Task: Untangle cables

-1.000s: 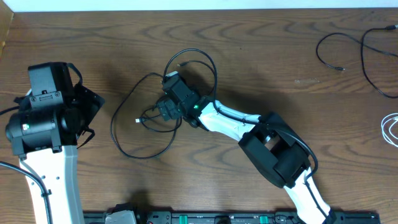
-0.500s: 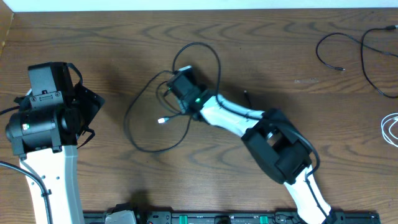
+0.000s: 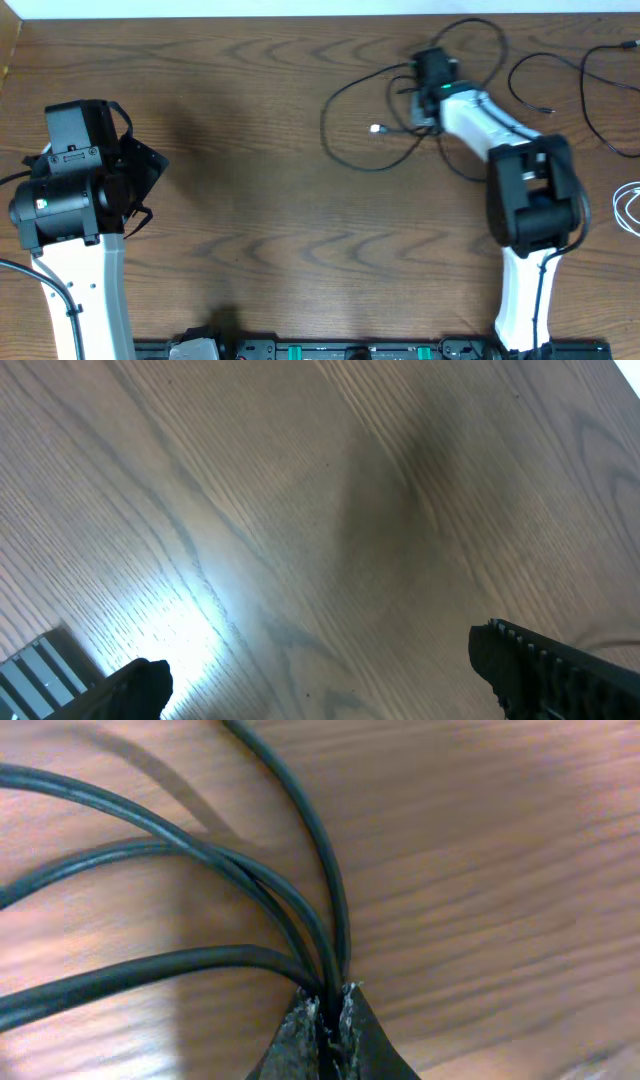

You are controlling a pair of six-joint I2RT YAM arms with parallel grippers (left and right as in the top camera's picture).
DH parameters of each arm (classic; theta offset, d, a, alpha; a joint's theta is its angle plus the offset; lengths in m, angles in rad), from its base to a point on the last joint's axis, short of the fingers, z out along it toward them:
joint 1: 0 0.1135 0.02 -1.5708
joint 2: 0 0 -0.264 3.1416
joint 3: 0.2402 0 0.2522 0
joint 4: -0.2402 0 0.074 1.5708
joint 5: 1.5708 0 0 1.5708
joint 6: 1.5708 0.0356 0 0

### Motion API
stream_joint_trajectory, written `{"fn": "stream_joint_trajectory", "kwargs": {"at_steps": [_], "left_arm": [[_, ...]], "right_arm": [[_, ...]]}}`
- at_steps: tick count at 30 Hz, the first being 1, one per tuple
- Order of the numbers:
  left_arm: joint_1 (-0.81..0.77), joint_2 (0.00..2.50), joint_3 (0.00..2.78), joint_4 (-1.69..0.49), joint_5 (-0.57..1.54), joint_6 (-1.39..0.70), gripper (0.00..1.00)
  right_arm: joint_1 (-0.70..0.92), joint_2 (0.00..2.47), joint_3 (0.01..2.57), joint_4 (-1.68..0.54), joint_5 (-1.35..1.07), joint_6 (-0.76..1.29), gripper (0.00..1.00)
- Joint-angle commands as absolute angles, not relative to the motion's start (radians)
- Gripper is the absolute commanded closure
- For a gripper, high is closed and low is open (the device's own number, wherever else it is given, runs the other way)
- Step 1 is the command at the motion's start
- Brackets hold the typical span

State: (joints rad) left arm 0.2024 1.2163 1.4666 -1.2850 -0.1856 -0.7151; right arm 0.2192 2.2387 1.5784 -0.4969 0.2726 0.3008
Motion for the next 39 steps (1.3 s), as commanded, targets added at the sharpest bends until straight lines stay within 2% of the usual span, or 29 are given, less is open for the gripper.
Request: {"fn": "stream_joint_trajectory", "kwargs": {"at_steps": [1,7,11,21,22,23,24,25,32,39], "left_arm": [[0.207,1.217,1.472,-1.291,-0.192,-0.723,0.0],[0.207,1.217,1.472,-1.291,-0.192,-0.723,0.0],[0.207,1.217,1.472,-1.291,-0.192,-0.723,0.0],[0.207,1.217,1.472,-1.291,-0.192,-0.723,0.0],[0.207,1.217,1.472,-1.291,-0.192,-0.723,0.0],[0.207,1.217,1.472,-1.291,-0.192,-0.723,0.0],[0.207,1.217,1.472,-1.291,-0.192,-0.723,0.0],[0.207,1.217,1.472,-1.291,-0.192,-0.723,0.0],[0.207,1.217,1.472,-1.291,-0.192,-0.723,0.0],[0.207,1.217,1.472,-1.291,-0.192,-0.723,0.0]], "right_arm": [[0.139,2.34,1.509,-0.534,0.091,0.154,0.99],[0.02,2.34,1.509,-0.462,0.15,0.152,0.99],[-0.053,2.34,1.509,-0.407,0.081,0.14,0.99],[-0.106,2.321,1.521,-0.368,-0.022,0.047,0.97],[-0.103,2.31,1.525,-0.373,-0.018,0.048,0.93],[-0.102,2.297,1.529,-0.375,-0.006,0.06,0.64],[-0.102,2.283,1.534,-0.378,0.004,0.076,0.2],[-0.103,2.26,1.543,-0.387,0.023,0.094,0.01],[-0.104,2.001,1.602,-0.446,0.183,0.133,0.01],[-0.104,1.67,1.604,-0.323,0.203,0.091,0.01]]}}
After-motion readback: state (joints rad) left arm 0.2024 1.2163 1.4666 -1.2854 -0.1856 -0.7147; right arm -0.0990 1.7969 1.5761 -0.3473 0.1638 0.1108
